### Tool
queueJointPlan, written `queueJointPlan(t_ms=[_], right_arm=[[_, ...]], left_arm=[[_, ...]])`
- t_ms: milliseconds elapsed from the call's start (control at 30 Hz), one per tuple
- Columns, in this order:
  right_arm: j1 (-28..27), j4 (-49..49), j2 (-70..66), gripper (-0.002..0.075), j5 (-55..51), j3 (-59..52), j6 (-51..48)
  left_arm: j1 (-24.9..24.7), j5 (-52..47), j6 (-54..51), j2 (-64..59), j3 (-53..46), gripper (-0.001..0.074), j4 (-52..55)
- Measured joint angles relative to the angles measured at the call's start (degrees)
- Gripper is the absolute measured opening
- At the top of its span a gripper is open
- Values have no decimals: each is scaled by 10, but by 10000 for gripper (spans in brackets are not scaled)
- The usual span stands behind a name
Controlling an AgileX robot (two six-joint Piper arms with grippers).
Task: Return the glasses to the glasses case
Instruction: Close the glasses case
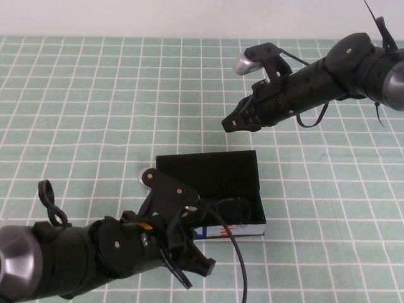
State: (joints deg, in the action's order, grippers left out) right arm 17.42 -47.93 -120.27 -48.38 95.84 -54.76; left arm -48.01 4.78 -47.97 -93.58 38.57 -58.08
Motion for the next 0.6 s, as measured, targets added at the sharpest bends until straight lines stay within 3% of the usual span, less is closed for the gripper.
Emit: queueJointPlan(t_ms=[267,600], right_arm=[[0,3,0,-11,-62,0,-53],[0,7,-22,-11,-48,2,-61]], left_arm=[[0,16,0,-1,0,-2,0],[0,15,0,-1,0,-2,0]])
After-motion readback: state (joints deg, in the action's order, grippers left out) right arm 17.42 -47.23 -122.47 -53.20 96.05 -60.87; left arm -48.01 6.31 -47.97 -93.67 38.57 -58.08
